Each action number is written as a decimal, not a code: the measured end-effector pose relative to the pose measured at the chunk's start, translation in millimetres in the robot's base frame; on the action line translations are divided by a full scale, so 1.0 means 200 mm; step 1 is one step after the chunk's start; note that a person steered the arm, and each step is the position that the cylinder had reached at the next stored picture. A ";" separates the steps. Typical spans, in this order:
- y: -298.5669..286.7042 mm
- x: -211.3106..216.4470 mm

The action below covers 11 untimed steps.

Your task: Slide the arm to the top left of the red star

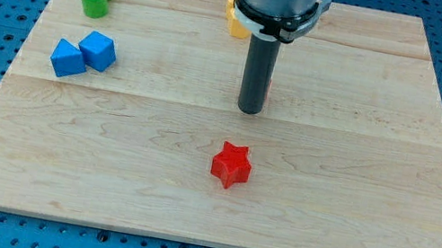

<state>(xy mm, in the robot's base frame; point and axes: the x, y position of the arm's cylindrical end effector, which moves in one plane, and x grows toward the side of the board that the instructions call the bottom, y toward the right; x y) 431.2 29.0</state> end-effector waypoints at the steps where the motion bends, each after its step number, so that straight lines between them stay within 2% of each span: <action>1: 0.00 0.00; 3: -0.03 0.01; 5: -0.22 0.16; 7: -0.23 0.16; 9: -0.25 0.29; 10: -0.25 0.29; 11: -0.52 0.28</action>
